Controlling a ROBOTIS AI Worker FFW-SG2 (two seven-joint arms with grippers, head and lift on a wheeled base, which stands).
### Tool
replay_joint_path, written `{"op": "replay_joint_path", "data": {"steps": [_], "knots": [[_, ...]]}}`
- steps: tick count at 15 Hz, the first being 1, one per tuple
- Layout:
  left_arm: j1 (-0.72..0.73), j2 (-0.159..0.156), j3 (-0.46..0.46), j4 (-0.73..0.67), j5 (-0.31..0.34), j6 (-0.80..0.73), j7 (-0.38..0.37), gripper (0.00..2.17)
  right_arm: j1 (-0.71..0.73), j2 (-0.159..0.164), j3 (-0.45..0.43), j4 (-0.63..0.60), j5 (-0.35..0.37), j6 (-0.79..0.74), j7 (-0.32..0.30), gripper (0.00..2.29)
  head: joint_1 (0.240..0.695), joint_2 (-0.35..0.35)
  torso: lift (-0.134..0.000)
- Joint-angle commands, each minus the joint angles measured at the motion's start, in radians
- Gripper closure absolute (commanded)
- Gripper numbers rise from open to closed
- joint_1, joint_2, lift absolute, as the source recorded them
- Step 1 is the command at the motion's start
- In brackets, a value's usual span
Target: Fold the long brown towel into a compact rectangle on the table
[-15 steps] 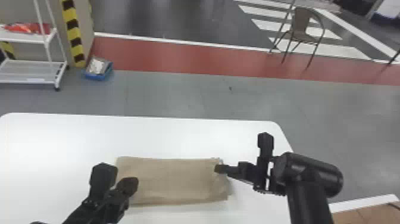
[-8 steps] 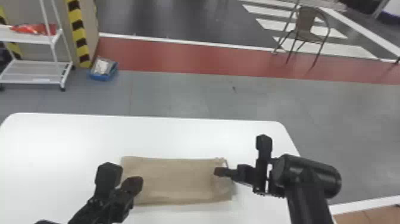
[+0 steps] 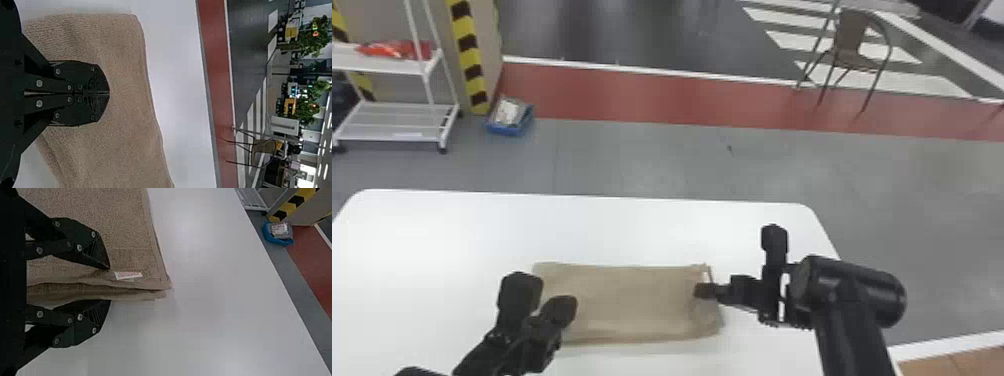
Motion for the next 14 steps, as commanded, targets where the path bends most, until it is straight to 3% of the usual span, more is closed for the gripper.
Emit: {"op": "replay_joint_path", "data": {"steps": [1, 5, 14], "knots": [[0.000, 0.000, 0.000, 0.001, -0.001, 0.001, -0.001, 1.79, -0.005, -0.001, -0.011, 0.013, -0.001, 0.003, 0.017, 0.97, 0.695, -0.232, 0.000], [-0.001, 0.000, -0.002, 0.001, -0.003, 0.007, 0.001, 1.79, 0.009, -0.001, -0.057, -0.003, -0.015, 0.052, 0.058, 1.29, 0.695, -0.230, 0.000], [0.014, 0.008, -0.005, -0.022, -0.003, 0.022, -0.002, 1.79, 0.084, -0.001, -0.125, -0.246, -0.102, 0.267, 0.100, 1.29, 0.695, -0.240, 0.000]]}}
